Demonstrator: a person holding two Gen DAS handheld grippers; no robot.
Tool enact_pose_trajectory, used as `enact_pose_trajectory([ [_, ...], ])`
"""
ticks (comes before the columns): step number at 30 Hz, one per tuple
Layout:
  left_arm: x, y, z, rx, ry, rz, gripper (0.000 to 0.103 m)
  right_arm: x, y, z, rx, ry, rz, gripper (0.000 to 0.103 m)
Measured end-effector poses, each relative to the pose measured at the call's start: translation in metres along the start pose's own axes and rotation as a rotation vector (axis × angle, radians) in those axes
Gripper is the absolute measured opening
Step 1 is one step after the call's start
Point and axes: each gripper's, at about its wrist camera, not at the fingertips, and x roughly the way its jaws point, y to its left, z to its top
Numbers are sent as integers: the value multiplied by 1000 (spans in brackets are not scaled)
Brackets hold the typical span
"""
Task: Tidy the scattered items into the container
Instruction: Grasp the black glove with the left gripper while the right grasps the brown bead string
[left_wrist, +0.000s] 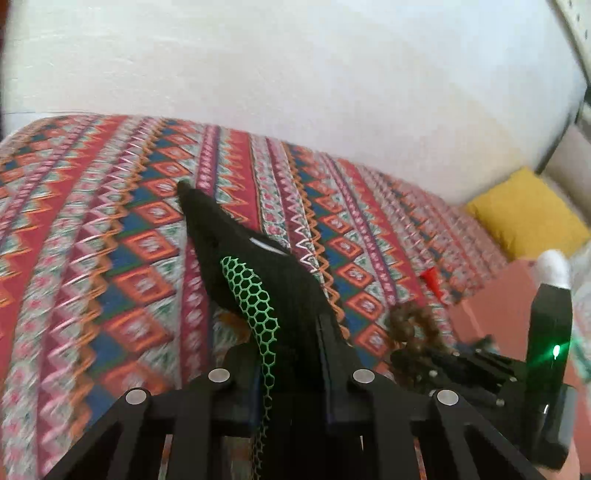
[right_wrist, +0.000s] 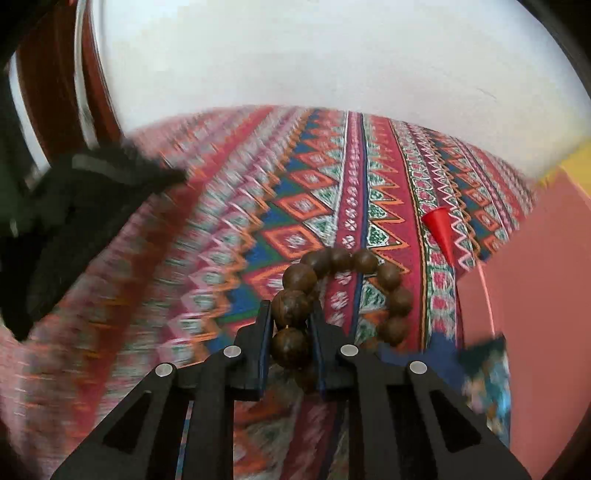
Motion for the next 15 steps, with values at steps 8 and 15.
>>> enact_pose_trajectory([
  [8,-88,-31,-18,-4,-114,-56,18,-122,37,3,45,-200,185,20],
  [15,-138,-69,-13,38,-183,-122,18,-216,60,-8,30,-354,252,20],
])
